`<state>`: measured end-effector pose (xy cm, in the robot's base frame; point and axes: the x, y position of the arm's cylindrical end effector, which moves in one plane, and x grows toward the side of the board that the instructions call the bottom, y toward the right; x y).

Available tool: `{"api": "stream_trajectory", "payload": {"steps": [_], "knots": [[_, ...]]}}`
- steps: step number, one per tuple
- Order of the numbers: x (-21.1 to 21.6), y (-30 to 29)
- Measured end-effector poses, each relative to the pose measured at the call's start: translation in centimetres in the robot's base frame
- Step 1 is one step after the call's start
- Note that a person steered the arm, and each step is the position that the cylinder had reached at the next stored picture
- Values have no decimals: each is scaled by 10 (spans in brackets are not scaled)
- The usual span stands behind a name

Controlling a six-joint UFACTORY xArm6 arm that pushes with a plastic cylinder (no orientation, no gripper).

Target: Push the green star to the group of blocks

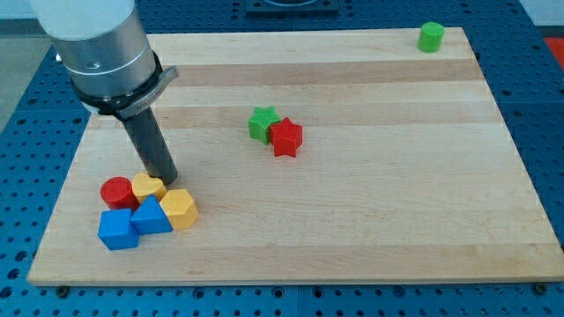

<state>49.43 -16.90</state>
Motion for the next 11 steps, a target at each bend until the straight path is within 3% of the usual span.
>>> {"api": "stream_trajectory", "payload": {"steps": [1,3,5,6,11], "knots": [[-14,0],[-99,6],[-143,88],[-139,127],[-75,126]]}}
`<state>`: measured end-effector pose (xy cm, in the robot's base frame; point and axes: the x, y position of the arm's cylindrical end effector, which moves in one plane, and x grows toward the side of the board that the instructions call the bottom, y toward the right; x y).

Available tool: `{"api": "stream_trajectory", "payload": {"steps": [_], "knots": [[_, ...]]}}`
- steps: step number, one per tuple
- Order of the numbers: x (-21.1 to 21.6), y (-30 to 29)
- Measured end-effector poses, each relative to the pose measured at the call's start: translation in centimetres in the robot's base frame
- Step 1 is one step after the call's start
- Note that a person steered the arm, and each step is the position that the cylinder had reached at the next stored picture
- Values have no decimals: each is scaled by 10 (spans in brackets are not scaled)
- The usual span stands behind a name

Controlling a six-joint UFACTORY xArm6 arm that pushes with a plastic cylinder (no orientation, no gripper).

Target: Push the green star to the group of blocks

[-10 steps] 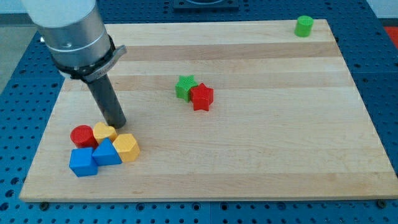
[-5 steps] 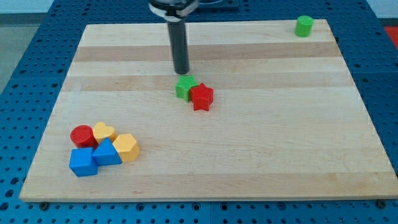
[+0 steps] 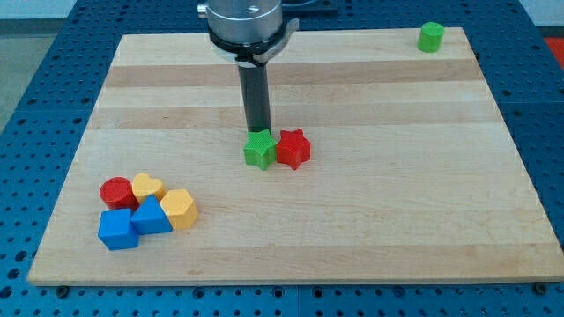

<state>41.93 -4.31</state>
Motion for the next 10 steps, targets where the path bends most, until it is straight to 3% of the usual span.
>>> {"api": "stream_trajectory", "payload": {"steps": [2,6,10], "knots": [[19,11],[96,28],[106,-24]]}}
